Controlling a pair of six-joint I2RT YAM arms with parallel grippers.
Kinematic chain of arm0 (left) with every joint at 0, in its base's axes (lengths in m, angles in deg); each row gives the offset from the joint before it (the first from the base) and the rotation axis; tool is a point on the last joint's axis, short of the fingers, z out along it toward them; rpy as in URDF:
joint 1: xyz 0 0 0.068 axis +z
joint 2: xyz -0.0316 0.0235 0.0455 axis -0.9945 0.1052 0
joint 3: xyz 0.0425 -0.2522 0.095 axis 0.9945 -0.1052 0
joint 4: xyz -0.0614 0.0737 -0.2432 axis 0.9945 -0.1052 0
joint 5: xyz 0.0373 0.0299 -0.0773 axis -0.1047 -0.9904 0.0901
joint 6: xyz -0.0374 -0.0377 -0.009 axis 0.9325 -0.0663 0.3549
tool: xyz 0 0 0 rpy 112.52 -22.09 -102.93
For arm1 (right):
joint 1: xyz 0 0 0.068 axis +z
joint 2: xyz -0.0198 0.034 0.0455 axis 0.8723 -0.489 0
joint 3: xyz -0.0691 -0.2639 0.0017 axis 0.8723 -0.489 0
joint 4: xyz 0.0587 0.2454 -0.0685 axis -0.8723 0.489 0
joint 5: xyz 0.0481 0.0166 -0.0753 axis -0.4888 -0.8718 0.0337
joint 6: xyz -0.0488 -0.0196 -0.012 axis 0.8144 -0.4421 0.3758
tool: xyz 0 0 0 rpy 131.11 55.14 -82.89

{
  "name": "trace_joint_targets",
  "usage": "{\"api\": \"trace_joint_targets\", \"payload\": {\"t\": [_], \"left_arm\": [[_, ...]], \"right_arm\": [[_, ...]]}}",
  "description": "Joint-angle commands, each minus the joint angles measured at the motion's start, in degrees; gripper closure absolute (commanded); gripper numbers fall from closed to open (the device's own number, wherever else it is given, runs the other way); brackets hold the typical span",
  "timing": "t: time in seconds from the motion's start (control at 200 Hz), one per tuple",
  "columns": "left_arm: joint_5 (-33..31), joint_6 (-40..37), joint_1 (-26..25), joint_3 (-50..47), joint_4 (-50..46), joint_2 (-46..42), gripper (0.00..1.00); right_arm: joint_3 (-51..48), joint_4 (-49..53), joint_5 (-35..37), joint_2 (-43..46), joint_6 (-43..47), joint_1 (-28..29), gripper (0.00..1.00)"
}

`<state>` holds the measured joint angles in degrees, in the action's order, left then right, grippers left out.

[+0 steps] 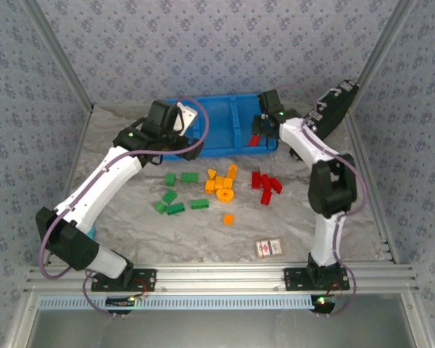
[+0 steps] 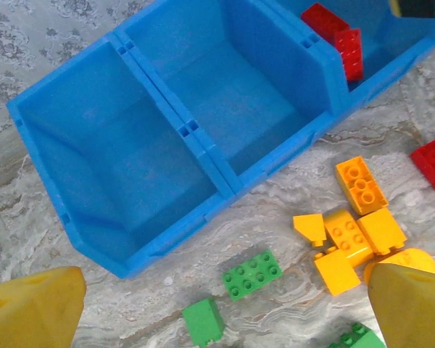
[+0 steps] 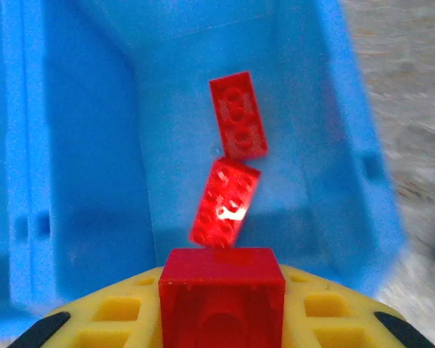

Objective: Sort the legos into containers by color
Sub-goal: Place the lego in the container, then pick up the lego from the middle-right of the table.

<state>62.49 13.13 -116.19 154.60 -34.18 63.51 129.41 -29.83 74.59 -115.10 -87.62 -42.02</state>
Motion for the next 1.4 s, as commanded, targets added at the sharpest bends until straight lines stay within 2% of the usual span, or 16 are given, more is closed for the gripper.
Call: {"api": "trace_joint_targets", "payload": {"t": [0.0,0.155,0.275,0.575,0.95,1.13,1.285,1.395], "left_arm": [[0.8,-1.6,1.3,2.0,-1.4,0.7,0.00],[0.8,-2.5,2.6,3.2,-3.2,1.8,0.00],[1.0,-3.0,3.3,4.2,-3.8,2.8,0.00],[3.2,-1.7,3.4,5.3,-3.9,4.5,0.00],[4.2,0.8,3.0,0.4,-0.9,0.2,0.00],[4.5,2.2,2.7,-3.3,1.6,-1.9,0.00],[5.1,2.3,2.6,-5.6,3.5,-3.7,0.00],[5.3,1.5,2.6,-6.4,3.7,-4.5,0.00]], "right_arm": [[8.4,3.5,-1.3,-7.1,0.0,-0.5,0.70],[19.0,6.3,-2.0,-17.0,-0.5,-0.6,0.69],[22.1,6.5,-2.7,-20.7,-0.8,-0.8,0.64],[18.5,5.5,-3.2,-17.5,1.0,-0.5,0.48],[1.2,2.2,0.1,-0.9,2.3,1.7,0.46],[-13.1,2.1,2.3,10.7,-0.2,3.8,0.45],[-27.2,-1.5,3.4,21.0,-4.1,7.5,0.43],[-34.8,-0.1,7.0,26.6,-7.0,11.3,0.41]]}}
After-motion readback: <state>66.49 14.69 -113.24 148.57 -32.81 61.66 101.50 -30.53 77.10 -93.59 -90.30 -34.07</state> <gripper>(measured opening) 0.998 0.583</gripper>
